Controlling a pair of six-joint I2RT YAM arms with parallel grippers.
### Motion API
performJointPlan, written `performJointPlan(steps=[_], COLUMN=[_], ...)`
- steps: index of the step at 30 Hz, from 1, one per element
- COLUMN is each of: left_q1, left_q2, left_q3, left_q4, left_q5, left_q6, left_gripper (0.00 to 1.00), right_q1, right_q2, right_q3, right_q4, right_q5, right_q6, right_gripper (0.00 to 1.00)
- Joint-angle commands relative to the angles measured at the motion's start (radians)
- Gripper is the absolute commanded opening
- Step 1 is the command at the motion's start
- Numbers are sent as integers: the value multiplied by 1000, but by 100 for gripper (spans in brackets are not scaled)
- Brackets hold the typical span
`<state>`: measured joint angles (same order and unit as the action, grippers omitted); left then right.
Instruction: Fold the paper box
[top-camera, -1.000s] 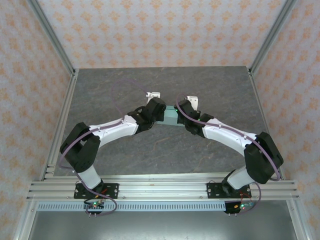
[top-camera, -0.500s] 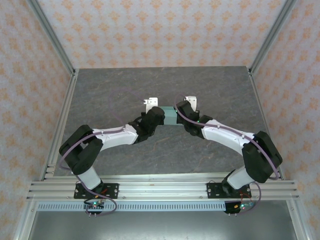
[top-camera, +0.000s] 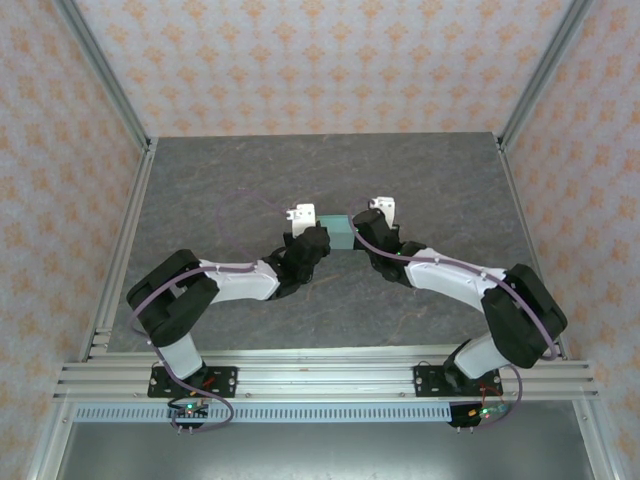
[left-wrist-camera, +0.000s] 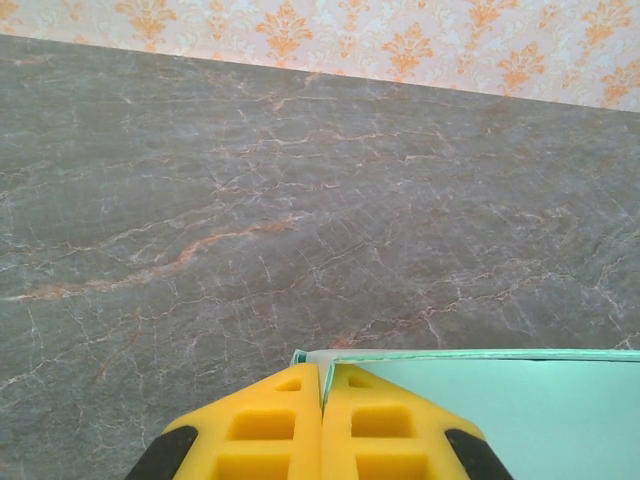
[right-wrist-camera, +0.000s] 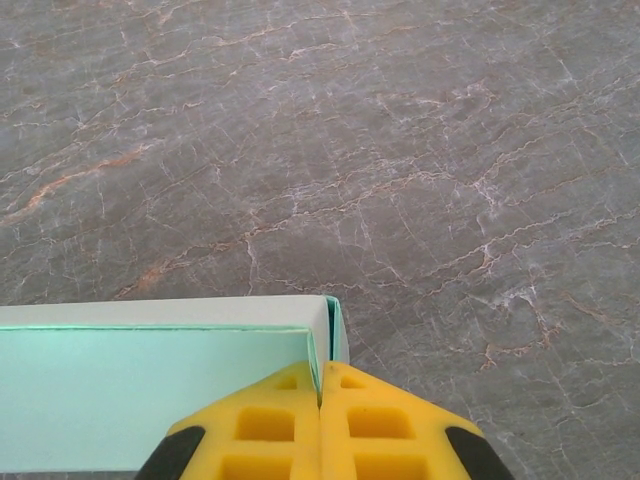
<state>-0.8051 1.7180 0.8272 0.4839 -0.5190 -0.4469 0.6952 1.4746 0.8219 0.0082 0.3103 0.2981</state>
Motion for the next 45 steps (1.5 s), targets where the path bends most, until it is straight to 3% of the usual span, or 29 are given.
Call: performJointPlan(steps=[1, 18, 26, 33, 39, 45], left_q1=[-6, -25, -29, -33, -37, -42], left_q2=[52, 48, 49, 43, 43, 42], left_q3=[-45, -6, 8, 7, 13, 22], left_q4=[-141, -194, -214, -219, -225, -242], left_q5=[-21, -42, -45, -54, -59, -68], left_q6=[-2, 38, 42, 45, 46, 42], left_gripper=[0, 0, 0, 0, 0, 0], right_q1=[1, -1, -117, -273, -283, -283], right_q2=[-27, -133, -173, -37, 68, 68], right_q3=[-12, 134, 210, 289, 338, 259], right_q4=[-131, -350, -401, -358, -337, -295], right_q5=[-55, -167, -349, -555, -611, -626], right_q6=[-12, -39, -1, 82, 110, 145], right_gripper=[1, 46, 54, 59, 63, 60])
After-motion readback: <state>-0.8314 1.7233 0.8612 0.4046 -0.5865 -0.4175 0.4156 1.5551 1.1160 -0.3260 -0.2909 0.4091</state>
